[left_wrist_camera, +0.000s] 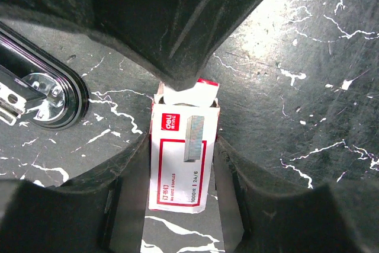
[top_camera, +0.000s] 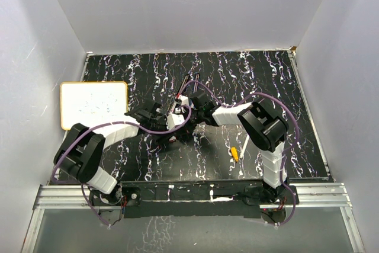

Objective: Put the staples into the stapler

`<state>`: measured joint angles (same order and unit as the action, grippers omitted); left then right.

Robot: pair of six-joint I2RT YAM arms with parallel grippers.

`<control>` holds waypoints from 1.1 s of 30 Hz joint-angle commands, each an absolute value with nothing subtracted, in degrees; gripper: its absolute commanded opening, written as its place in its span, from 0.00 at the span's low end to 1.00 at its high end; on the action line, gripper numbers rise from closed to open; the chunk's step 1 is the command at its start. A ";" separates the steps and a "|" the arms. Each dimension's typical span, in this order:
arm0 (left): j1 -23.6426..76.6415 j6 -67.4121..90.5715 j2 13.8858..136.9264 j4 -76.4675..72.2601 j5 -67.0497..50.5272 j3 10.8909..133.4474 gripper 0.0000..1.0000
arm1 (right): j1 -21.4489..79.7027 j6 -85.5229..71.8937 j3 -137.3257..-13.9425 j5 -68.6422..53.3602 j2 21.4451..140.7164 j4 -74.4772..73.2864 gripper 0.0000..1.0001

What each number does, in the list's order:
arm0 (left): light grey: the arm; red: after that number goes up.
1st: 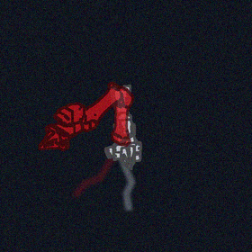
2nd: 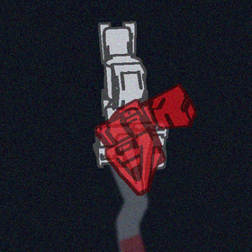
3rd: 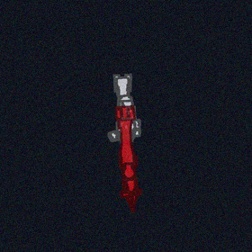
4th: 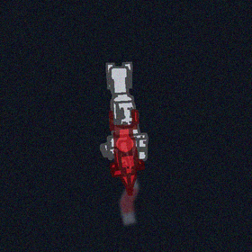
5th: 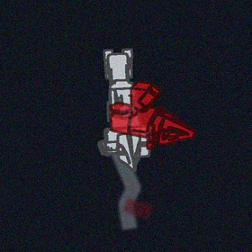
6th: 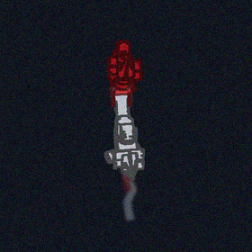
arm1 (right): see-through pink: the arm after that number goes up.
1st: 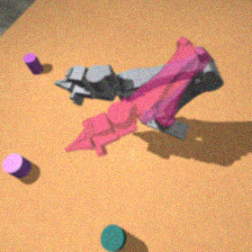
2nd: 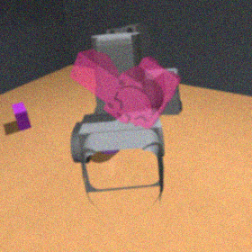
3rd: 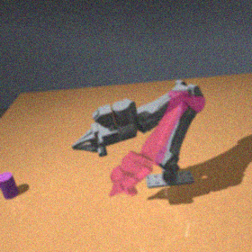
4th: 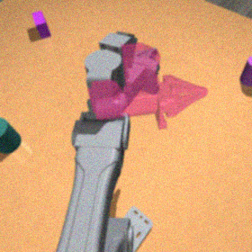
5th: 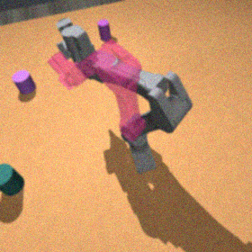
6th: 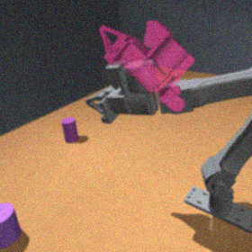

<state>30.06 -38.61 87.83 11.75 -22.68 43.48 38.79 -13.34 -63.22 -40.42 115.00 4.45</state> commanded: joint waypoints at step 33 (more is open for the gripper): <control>29.40 -33.57 79.02 16.81 -23.49 42.06 0.91 | 33.56 -5.70 -57.24 -52.18 108.26 12.57 0.54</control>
